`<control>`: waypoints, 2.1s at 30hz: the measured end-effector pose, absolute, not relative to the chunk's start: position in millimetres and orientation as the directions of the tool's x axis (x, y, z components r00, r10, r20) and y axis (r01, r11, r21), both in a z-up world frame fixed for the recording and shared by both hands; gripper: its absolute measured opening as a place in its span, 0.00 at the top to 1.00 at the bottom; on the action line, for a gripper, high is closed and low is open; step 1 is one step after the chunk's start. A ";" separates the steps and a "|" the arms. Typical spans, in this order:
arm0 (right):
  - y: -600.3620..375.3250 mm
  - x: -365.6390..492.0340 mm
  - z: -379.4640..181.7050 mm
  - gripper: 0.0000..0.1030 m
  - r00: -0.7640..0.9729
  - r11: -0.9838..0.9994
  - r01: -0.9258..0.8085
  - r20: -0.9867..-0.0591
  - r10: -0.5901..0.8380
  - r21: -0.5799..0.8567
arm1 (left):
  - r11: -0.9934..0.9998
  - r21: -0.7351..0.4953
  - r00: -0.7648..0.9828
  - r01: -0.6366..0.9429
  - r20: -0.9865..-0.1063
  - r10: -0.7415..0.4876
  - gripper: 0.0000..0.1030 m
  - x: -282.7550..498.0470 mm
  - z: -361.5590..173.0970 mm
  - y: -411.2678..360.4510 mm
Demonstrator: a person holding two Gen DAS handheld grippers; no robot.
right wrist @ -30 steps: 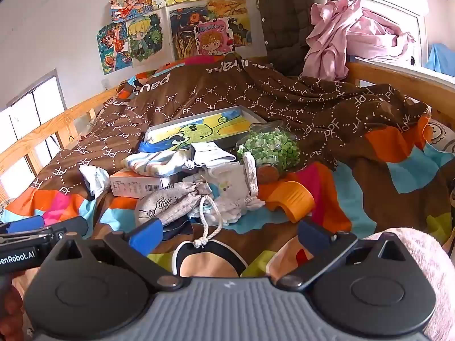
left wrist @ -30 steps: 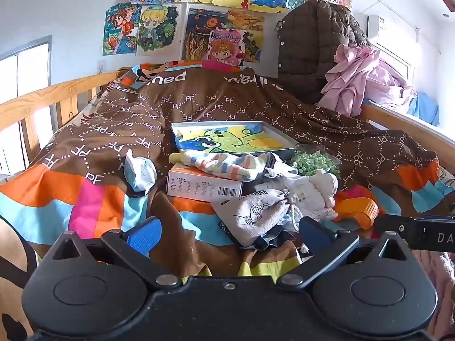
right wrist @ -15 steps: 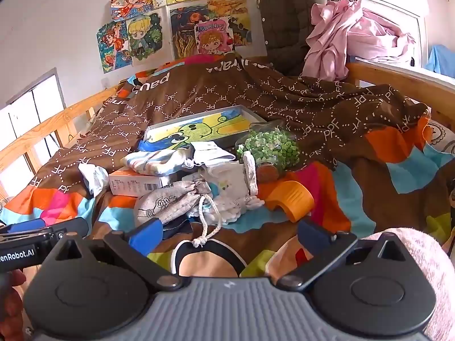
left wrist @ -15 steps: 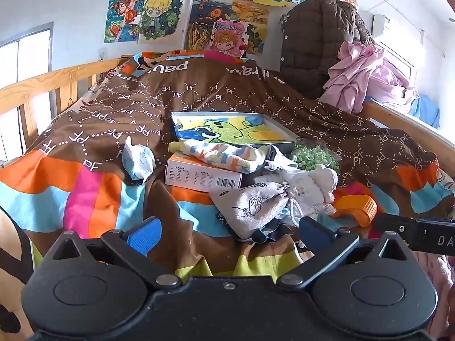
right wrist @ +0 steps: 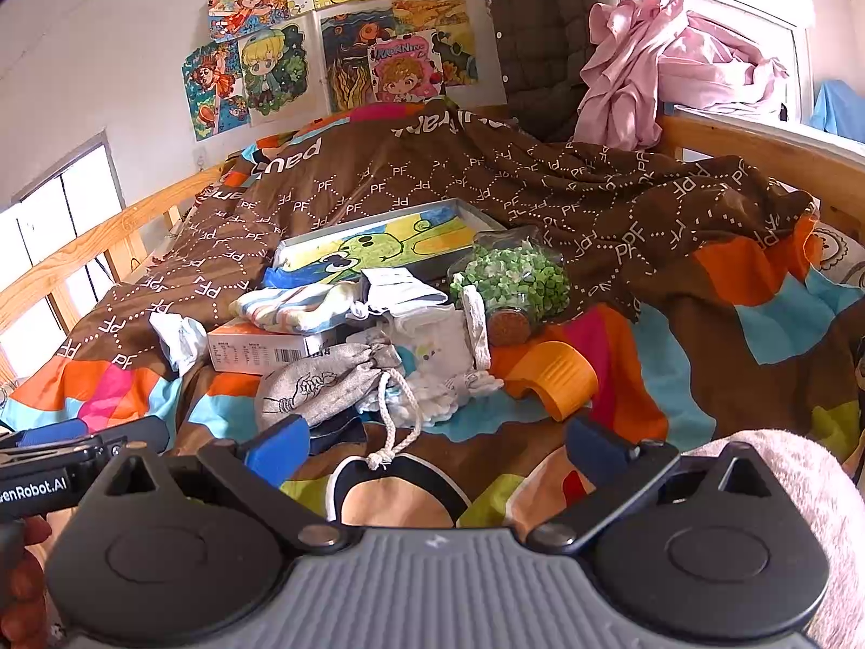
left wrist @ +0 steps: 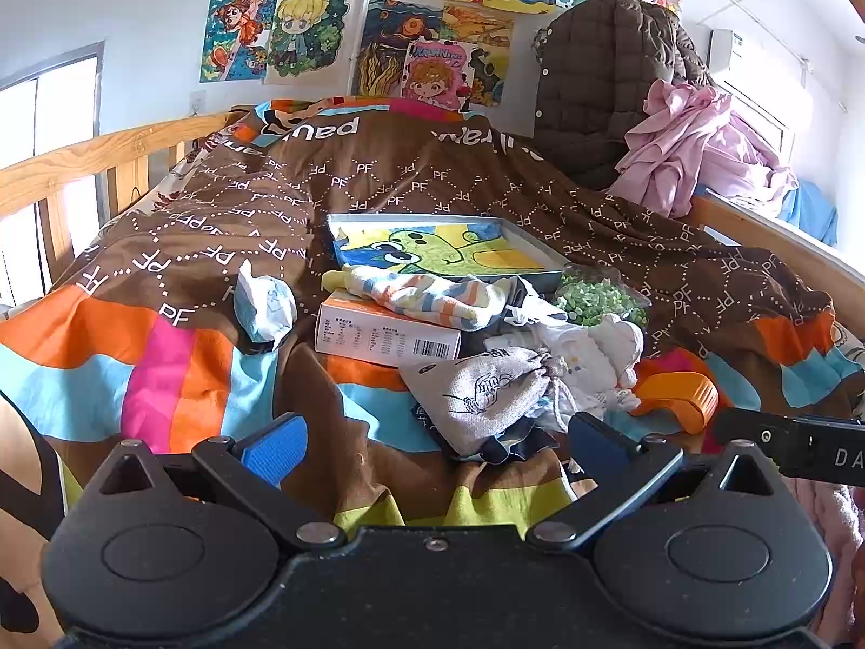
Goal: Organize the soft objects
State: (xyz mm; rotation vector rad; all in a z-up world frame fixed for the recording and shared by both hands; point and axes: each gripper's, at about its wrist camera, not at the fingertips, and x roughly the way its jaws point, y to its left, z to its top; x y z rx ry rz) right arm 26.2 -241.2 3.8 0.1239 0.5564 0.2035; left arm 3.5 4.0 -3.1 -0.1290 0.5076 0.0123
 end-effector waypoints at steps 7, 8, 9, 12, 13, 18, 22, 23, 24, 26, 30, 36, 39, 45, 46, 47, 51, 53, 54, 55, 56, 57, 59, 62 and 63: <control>-242.0 26.7 3.6 0.00 0.830 0.973 -0.157 -0.512 0.223 0.170 | 0.993 -0.116 0.875 -0.038 -0.484 -0.023 0.01 3.6 -3.8 3.1; -242.0 26.8 3.4 0.00 0.830 0.973 -0.157 -0.512 0.223 0.170 | 0.992 -0.117 0.875 -0.037 -0.484 -0.024 0.01 3.6 -3.8 3.3; -242.0 26.8 3.5 0.00 0.829 0.973 -0.157 -0.512 0.223 0.169 | 0.993 -0.116 0.875 -0.037 -0.484 -0.024 0.01 3.8 -3.8 2.9; -242.2 26.7 3.5 0.00 0.829 0.973 -0.157 -0.512 0.224 0.170 | 0.993 -0.115 0.875 -0.038 -0.484 -0.023 0.01 3.5 -3.9 3.5; -242.2 26.7 3.6 0.00 0.830 0.973 -0.157 -0.512 0.224 0.170 | 0.993 -0.116 0.875 -0.038 -0.484 -0.023 0.01 3.6 -4.0 3.7; -242.3 26.6 3.5 0.00 0.829 0.973 -0.157 -0.512 0.224 0.171 | 0.993 -0.116 0.875 -0.038 -0.484 -0.023 0.01 3.6 -4.1 3.9; -242.4 26.7 3.5 0.00 0.829 0.973 -0.157 -0.512 0.224 0.172 | 0.993 -0.116 0.875 -0.037 -0.483 -0.024 0.01 3.5 -4.2 4.1; -242.3 26.6 3.5 0.00 0.829 0.973 -0.157 -0.513 0.224 0.172 | 0.993 -0.115 0.875 -0.037 -0.483 -0.023 0.01 3.5 -4.4 4.0; -242.2 26.6 3.5 0.00 0.829 0.972 -0.157 -0.512 0.225 0.172 | 0.993 -0.114 0.876 -0.037 -0.483 -0.023 0.01 3.4 -4.7 4.5; -242.3 26.6 3.4 0.00 0.829 0.972 -0.157 -0.512 0.225 0.173 | 0.993 -0.115 0.875 -0.035 -0.483 -0.025 0.01 3.2 -4.8 4.8; -242.4 26.6 3.4 0.00 0.829 0.972 -0.157 -0.512 0.225 0.173 | 0.993 -0.117 0.876 -0.036 -0.483 -0.025 0.01 3.0 -5.0 5.3; -242.6 26.7 3.3 0.00 0.828 0.972 -0.157 -0.513 0.226 0.174 | 0.993 -0.115 0.876 -0.034 -0.482 -0.025 0.01 2.9 -5.2 4.7; -242.6 26.7 3.3 0.00 0.828 0.972 -0.157 -0.513 0.226 0.174 | 0.993 -0.115 0.875 -0.035 -0.483 -0.025 0.01 3.1 -5.1 4.5; -242.5 26.7 3.3 0.00 0.828 0.972 -0.157 -0.513 0.226 0.175 | 0.993 -0.114 0.876 -0.036 -0.482 -0.024 0.01 3.0 -5.0 3.9; -242.6 26.7 3.3 0.00 0.828 0.972 -0.157 -0.513 0.226 0.174 | 0.993 -0.113 0.876 -0.036 -0.482 -0.024 0.01 3.0 -5.0 3.9; -242.6 26.7 3.5 0.00 0.828 0.972 -0.157 -0.513 0.226 0.174 | 0.993 -0.113 0.876 -0.036 -0.482 -0.023 0.01 3.0 -5.0 3.9; -242.7 26.0 2.9 0.00 0.828 0.972 -0.156 -0.514 0.225 0.174 | 0.993 -0.112 0.876 -0.036 -0.481 -0.023 0.01 3.0 -5.0 3.8; -242.4 26.3 2.2 0.00 0.828 0.973 -0.156 -0.514 0.224 0.173 | 0.993 -0.111 0.877 -0.033 -0.480 -0.025 0.01 3.0 -4.9 4.1; -242.4 26.3 2.3 0.00 0.828 0.972 -0.156 -0.514 0.224 0.173 | 0.993 -0.110 0.878 -0.031 -0.478 -0.025 0.01 2.6 -5.1 4.4; -242.4 26.1 2.1 0.00 0.829 0.973 -0.156 -0.514 0.222 0.170 | 0.994 -0.108 0.880 -0.029 -0.475 -0.026 0.01 1.9 -5.5 4.7; -242.0 26.8 1.7 0.00 0.828 0.973 -0.156 -0.515 0.222 0.169 | 0.994 -0.107 0.880 -0.026 -0.474 -0.028 0.01 1.5 -5.8 5.2; -239.6 26.3 -1.4 0.00 0.828 0.974 -0.157 -0.515 0.221 0.166 | 0.994 -0.106 0.880 -0.025 -0.474 -0.028 0.01 1.2 -6.5 5.9; -238.5 25.9 -2.1 0.00 0.828 0.975 -0.158 -0.517 0.219 0.160 | 0.995 -0.098 0.880 -0.021 -0.475 -0.029 0.01 0.3 -8.8 5.5; -236.8 25.1 -1.6 0.00 0.827 0.975 -0.159 -0.519 0.216 0.153 | 0.995 -0.099 0.876 -0.022 -0.481 -0.028 0.01 0.3 -11.4 7.9; -236.2 24.9 -1.6 0.00 0.826 0.975 -0.160 -0.521 0.216 0.151 | 0.995 -0.100 0.875 -0.023 -0.483 -0.028 0.01 1.1 -11.3 7.4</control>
